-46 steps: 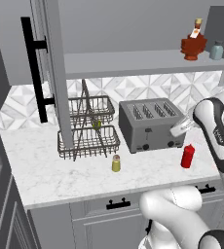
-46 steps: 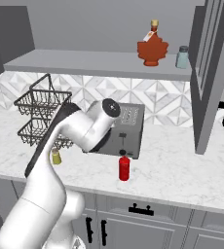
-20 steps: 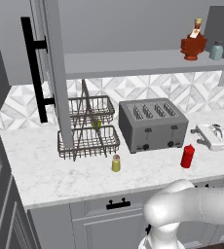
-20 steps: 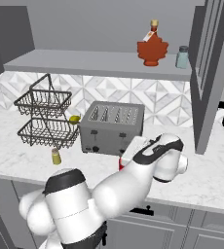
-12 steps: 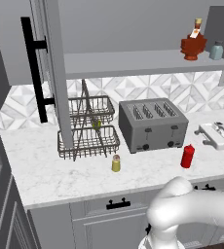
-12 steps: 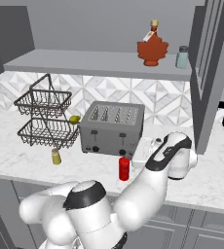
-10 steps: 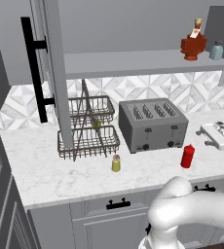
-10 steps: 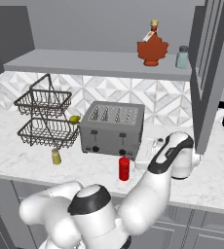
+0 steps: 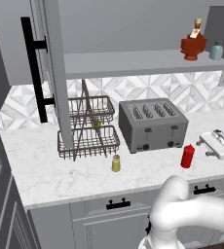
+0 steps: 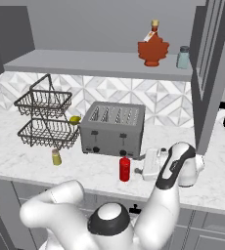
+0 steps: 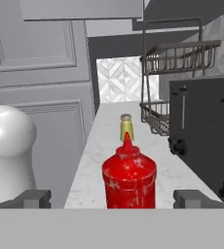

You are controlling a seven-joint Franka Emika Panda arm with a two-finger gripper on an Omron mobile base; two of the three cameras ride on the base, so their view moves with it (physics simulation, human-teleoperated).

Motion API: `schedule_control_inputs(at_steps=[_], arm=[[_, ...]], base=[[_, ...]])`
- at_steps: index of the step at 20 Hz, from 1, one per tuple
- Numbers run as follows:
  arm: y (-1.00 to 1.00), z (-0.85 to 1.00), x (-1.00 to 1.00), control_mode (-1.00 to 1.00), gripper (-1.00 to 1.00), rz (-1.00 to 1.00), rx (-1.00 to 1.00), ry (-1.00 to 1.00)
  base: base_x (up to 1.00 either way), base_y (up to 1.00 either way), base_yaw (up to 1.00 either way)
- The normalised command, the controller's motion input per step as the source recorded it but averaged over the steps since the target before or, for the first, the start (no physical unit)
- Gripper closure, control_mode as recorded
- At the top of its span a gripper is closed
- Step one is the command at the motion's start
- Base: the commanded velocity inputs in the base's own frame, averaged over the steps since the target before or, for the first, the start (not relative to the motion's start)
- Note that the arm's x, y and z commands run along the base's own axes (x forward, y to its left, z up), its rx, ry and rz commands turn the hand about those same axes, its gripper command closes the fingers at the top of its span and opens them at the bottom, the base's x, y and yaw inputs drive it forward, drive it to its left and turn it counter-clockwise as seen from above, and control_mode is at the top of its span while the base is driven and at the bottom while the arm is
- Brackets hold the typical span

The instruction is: Put the shaker and condiment bottle from the counter next to their counterparts in the cabinet.

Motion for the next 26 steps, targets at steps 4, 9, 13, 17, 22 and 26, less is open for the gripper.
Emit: schedule_control_inputs(at_steps=[4,9,13,17,22,26], arm=[[0.01,-0.25,0.0,-1.0,-1.0,0.0,0.0,0.0],[0.25,-0.24,0.31,-1.0,-1.0,-0.02,0.0,0.0],[0.24,-0.03,0.37,-1.0,-1.0,-0.07,0.0,0.0],[0.03,0.0,0.05,-1.0,-1.0,-0.02,0.0,0.0],[0.07,-0.03,-0.1,-1.0,-1.0,0.0,0.0,0.01],[0.16,-0.01,-0.11,-1.0,-1.0,0.0,0.0,0.03]], base=[[0.0,0.0,0.0],[0.0,0.0,0.0],[0.0,0.0,0.0],[0.0,0.0,0.0],[0.0,0.0,0.0],[0.0,0.0,0.0]])
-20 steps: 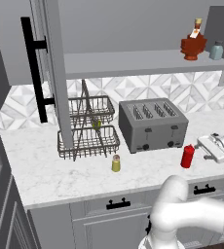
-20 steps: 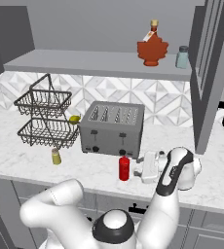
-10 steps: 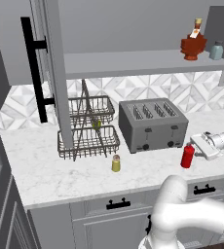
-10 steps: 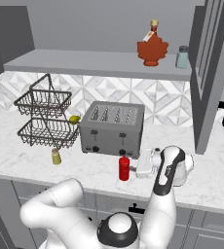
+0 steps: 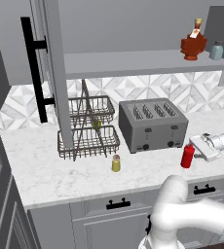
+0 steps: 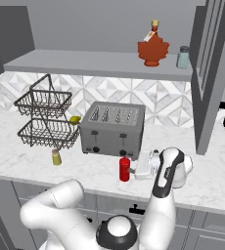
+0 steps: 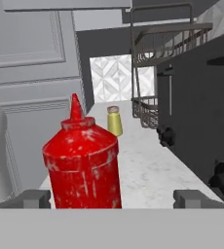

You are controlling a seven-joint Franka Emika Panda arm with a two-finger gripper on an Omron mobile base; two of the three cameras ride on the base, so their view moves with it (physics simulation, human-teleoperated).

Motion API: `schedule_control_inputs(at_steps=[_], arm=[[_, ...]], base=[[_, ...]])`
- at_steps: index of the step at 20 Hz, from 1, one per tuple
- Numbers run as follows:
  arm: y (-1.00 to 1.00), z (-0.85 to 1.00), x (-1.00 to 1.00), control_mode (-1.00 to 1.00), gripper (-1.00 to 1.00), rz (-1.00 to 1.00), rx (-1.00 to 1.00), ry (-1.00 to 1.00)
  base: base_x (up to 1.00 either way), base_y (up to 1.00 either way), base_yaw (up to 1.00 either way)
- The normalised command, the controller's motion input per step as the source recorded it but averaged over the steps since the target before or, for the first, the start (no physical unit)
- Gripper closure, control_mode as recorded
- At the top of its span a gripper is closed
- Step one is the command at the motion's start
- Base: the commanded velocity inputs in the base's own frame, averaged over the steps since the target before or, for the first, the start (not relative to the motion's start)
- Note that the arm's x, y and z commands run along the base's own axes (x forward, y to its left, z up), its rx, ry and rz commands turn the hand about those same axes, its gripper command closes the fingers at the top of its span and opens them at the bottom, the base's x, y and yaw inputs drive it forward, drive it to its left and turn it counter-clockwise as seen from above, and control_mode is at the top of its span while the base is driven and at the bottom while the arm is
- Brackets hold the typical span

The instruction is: Put the shaker and condiment bottle from the counter next to their counterparts in the cabinet.

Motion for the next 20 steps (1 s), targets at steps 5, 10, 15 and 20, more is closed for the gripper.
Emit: schedule_control_inputs(at_steps=[5,10,15,20], arm=[[0.18,0.0,-0.07,-1.0,-1.0,0.0,0.0,0.02],[0.18,0.0,-0.11,-1.0,-1.0,0.0,0.0,0.04],[0.2,-0.03,-0.14,-1.0,-1.0,0.0,0.0,0.03],[0.07,-0.05,-0.02,-1.0,1.0,0.0,0.0,0.01]], base=[[0.0,0.0,0.0],[0.0,0.0,0.0],[0.0,0.0,0.0],[0.0,0.0,0.0]])
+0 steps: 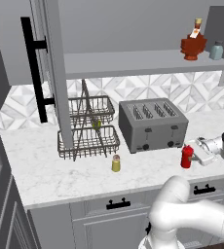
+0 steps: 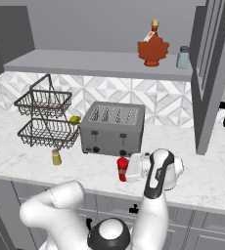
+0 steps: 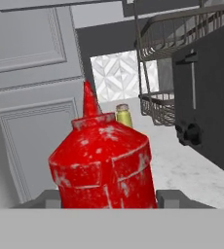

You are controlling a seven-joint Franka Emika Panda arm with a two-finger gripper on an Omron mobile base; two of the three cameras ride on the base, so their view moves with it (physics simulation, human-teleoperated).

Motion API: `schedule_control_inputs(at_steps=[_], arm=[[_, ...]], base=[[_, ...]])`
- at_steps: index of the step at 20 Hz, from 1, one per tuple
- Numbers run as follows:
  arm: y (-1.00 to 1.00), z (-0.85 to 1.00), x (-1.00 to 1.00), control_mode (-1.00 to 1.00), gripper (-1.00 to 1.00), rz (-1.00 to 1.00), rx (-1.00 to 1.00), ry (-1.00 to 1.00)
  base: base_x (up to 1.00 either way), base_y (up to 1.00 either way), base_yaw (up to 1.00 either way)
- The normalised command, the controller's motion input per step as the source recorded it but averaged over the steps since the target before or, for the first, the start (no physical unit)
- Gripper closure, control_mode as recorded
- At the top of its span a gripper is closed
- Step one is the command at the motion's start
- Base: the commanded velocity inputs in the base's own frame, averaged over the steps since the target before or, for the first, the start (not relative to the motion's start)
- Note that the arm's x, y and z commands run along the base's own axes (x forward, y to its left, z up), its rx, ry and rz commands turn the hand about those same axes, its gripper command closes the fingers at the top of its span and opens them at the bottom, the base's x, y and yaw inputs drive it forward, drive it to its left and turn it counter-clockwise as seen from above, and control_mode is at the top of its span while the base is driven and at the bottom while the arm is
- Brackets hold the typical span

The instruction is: Put the shaker and condiment bottle from the counter next to their counterparts in the cabinet.

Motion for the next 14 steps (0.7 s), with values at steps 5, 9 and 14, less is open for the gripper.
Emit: schedule_control_inputs(at_steps=[5,9,14], arm=[[0.0,0.02,-0.08,-1.0,1.0,0.0,0.0,-0.01],[0.17,0.42,-0.34,-1.0,1.0,0.0,0.0,-0.02],[0.19,0.74,-0.26,-1.0,1.0,0.0,0.0,0.0]], base=[[0.0,0.0,0.0],[0.0,0.0,0.0],[0.0,0.0,0.0]])
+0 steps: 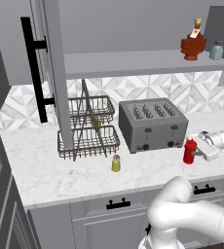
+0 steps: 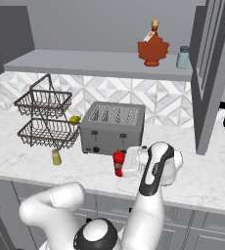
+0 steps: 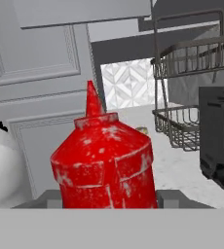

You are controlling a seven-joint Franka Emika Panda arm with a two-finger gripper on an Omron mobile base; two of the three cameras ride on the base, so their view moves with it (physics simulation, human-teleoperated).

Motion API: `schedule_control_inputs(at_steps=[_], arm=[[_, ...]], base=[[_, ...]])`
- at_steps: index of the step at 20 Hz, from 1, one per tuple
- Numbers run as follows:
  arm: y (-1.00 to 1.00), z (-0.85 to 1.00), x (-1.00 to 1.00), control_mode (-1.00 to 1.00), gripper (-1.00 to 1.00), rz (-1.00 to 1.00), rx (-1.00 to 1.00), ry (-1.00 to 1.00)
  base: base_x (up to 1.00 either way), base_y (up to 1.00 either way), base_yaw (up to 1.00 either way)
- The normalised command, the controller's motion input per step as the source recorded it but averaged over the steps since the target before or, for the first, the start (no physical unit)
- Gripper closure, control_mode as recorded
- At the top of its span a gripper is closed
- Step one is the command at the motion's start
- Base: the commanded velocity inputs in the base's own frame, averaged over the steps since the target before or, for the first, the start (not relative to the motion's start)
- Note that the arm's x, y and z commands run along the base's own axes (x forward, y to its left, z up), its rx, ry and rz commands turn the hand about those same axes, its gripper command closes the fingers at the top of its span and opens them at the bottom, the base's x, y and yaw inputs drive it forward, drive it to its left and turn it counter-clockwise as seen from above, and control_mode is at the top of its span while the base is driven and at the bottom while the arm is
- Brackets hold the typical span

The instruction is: Put the shaker and condiment bottle from the counter next to their counterparts in the cabinet.

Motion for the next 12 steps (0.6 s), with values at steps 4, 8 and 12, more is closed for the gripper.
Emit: schedule_control_inputs(at_steps=[4,8,12], arm=[[0.21,0.73,-0.49,-1.0,1.0,-0.03,0.01,-0.03],[0.3,0.39,-0.9,-1.0,1.0,0.0,0.0,0.0],[0.58,0.04,-0.74,-1.0,1.0,0.0,0.0,0.0]], base=[[0.0,0.0,0.0],[0.0,0.0,0.0],[0.0,0.0,0.0]])
